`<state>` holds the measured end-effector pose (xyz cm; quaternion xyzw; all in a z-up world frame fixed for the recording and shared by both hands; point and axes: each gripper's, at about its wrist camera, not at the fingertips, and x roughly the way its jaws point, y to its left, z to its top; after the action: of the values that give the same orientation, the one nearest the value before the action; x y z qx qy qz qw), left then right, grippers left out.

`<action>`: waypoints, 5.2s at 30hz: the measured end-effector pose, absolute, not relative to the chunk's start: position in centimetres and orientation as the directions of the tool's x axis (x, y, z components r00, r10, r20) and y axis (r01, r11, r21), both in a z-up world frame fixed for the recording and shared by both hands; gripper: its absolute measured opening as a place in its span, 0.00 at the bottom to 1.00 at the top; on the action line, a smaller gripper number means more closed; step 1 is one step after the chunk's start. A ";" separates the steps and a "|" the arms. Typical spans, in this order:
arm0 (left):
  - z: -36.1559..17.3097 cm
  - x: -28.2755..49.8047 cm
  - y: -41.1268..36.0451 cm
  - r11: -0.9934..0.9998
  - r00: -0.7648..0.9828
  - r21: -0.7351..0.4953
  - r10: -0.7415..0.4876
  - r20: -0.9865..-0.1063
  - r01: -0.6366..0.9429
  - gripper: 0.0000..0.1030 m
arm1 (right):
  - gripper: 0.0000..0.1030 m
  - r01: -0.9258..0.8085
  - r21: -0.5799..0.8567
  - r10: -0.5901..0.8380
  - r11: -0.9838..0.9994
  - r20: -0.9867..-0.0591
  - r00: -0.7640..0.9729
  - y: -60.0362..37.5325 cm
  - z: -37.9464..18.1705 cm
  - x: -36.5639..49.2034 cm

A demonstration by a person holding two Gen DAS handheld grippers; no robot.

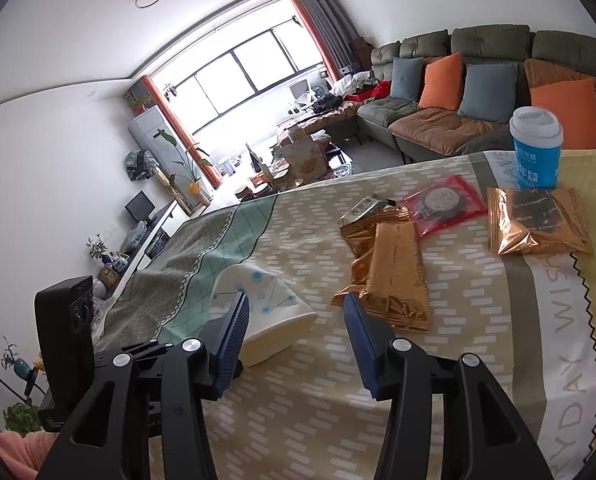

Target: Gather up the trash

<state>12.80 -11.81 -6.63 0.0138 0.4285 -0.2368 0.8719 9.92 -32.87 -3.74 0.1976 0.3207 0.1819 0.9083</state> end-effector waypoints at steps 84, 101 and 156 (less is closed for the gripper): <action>-5.2 10.6 0.4 0.895 0.599 -0.200 -0.420 -0.682 0.399 0.45 | 0.35 -0.281 0.504 0.559 0.817 -0.569 0.604 -25.0 -5.0 12.0; -6.0 13.8 -0.4 0.835 0.497 -0.324 -0.531 -0.686 0.444 0.21 | 0.35 -0.304 0.461 0.545 0.834 -0.600 0.586 -23.8 -5.3 13.1; -3.1 4.1 7.7 0.926 0.711 -0.239 -0.378 -0.593 0.292 0.05 | 0.35 -0.469 0.477 0.669 0.743 -0.522 0.529 -16.3 -3.0 9.5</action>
<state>4.10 7.75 -3.11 -0.0639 0.3339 -0.1816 0.9227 9.49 -16.32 -2.99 0.1403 0.3560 0.3295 0.8631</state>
